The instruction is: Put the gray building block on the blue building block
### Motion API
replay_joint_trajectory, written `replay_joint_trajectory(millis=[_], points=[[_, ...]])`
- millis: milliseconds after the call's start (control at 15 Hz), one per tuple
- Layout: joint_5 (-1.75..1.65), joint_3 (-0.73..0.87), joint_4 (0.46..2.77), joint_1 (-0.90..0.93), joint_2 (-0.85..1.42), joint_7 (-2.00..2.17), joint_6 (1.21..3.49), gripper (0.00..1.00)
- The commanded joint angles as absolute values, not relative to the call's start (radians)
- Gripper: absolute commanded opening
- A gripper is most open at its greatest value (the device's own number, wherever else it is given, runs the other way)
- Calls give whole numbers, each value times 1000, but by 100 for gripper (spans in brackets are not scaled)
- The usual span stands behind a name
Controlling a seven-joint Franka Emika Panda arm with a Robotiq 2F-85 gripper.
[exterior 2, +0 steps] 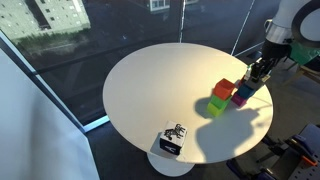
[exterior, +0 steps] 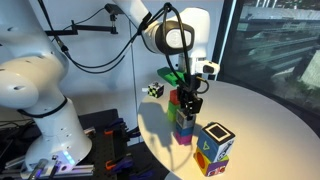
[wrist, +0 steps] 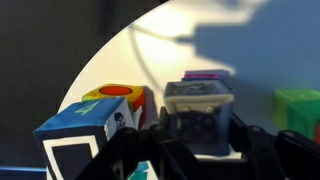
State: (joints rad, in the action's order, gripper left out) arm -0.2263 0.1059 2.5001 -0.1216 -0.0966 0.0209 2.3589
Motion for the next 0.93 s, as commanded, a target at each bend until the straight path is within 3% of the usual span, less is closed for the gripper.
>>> replay_joint_trajectory(millis=[0,67,133,267,333,867], points=[[-212,109,2498,-124,-96,18,2364,29],[-212,109,2498,-124,-96,18,2363,67],[-212,109,2497,-124,-96,18,2363,81],[-204,110,2495,-124,-101,16,2356,95],[-196,110,2493,-123,-107,12,2348,100],[-54,105,2446,-111,-177,21,2211,100]])
